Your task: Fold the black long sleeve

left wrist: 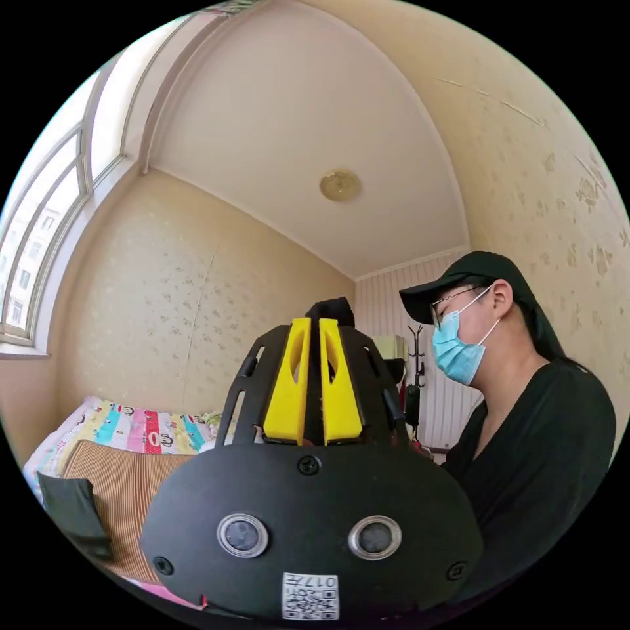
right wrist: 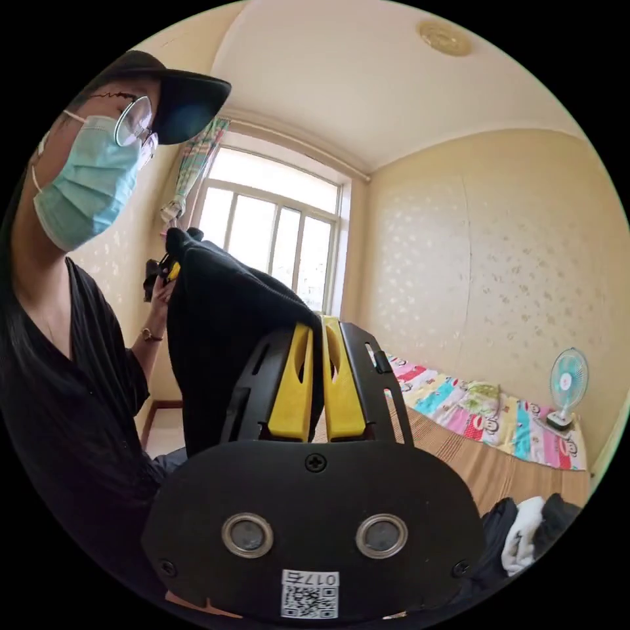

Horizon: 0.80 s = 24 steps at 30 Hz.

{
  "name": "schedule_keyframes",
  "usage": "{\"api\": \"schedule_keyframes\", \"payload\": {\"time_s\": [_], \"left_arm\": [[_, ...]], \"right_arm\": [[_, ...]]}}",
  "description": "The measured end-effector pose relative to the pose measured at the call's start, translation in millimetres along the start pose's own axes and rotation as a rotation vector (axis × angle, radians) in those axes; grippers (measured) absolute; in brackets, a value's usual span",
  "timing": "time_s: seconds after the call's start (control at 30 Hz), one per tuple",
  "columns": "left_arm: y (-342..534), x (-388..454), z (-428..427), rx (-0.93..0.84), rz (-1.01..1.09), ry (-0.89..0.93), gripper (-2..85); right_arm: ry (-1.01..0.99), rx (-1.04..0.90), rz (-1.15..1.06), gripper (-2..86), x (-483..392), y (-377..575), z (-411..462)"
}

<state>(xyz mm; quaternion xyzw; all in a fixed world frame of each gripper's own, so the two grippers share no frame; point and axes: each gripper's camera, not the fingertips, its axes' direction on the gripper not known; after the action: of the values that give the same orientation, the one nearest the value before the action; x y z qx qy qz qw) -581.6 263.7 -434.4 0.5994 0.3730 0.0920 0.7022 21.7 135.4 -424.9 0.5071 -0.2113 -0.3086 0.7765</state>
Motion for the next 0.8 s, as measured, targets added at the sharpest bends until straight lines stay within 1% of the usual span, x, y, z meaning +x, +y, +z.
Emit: {"api": "schedule_keyframes", "payload": {"time_s": [0.03,0.07,0.13,0.17,0.2,0.23,0.27,0.3,0.33,0.37,0.4,0.43,0.47,0.53,0.57,0.63,0.67,0.7,0.73,0.77,0.8], "left_arm": [[-4,-7,17,-0.014,-0.009,-0.033,0.8],[-7,-14,27,-0.029,-0.011,-0.056,0.8],[-19,-78,90,-0.146,-0.076,-0.188,1.2],[-19,-102,111,-0.186,-0.119,-0.217,1.3],[-14,-155,160,-0.3,-0.185,-0.281,1.7],[1,-203,209,-0.424,-0.213,-0.405,2.1],[12,-225,230,-0.48,-0.208,-0.506,2.2],[37,-265,266,-0.636,-0.188,-0.68,2.8],[63,-296,287,-0.795,-0.224,-0.747,3.8],[76,-305,291,-0.838,-0.249,-0.747,4.4],[99,-311,290,-0.859,-0.287,-0.702,5.6],[124,-304,282,-0.84,-0.284,-0.642,5.8],[138,-300,278,-0.835,-0.282,-0.623,5.9],[204,-290,260,-0.91,-0.321,-0.606,6.2],[222,-290,255,-0.939,-0.349,-0.61,6.4],[287,-290,231,-1.026,-0.463,-0.644,7.7],[301,-288,225,-1.043,-0.483,-0.663,7.9],[325,-283,217,-1.08,-0.495,-0.708,8.3],[346,-277,214,-1.142,-0.465,-0.762,9.0],[356,-274,214,-1.183,-0.432,-0.794,9.4],[375,-268,215,-1.281,-0.328,-0.888,9.8]], "right_arm": [[0.066,-0.087,-0.046,3.6,7,-23,22],[0.08,-0.13,-0.048,3.7,16,-32,36],[0.087,-0.289,-0.009,4.1,73,-60,113],[0.085,-0.325,-0.007,4.3,89,-64,138],[0.067,-0.416,-0.006,4.7,123,-65,192],[0.047,-0.506,0.052,5.9,157,-58,243],[0.027,-0.539,0.072,6.5,172,-51,263],[0.007,-0.605,0.13,7.8,195,-33,290],[0.022,-0.651,0.217,8.8,208,-14,302],[0.014,-0.647,0.242,9.1,209,-4,302],[-0.014,-0.613,0.259,9.6,202,18,297],[-0.025,-0.599,0.26,10.1,189,45,291],[-0.021,-0.604,0.259,10.2,181,61,288],[0.028,-0.721,0.28,10.8,150,137,286],[0.038,-0.761,0.295,11.0,143,158,286],[0.099,-0.91,0.396,12.0,116,239,281],[0.126,-0.953,0.419,12.1,109,258,278],[0.197,-1.033,0.463,12.3,98,292,270],[0.264,-1.084,0.505,12.5,89,321,258],[0.294,-1.093,0.54,12.4,86,333,249],[0.321,-1.07,0.631,12.3,85,352,227]]}}
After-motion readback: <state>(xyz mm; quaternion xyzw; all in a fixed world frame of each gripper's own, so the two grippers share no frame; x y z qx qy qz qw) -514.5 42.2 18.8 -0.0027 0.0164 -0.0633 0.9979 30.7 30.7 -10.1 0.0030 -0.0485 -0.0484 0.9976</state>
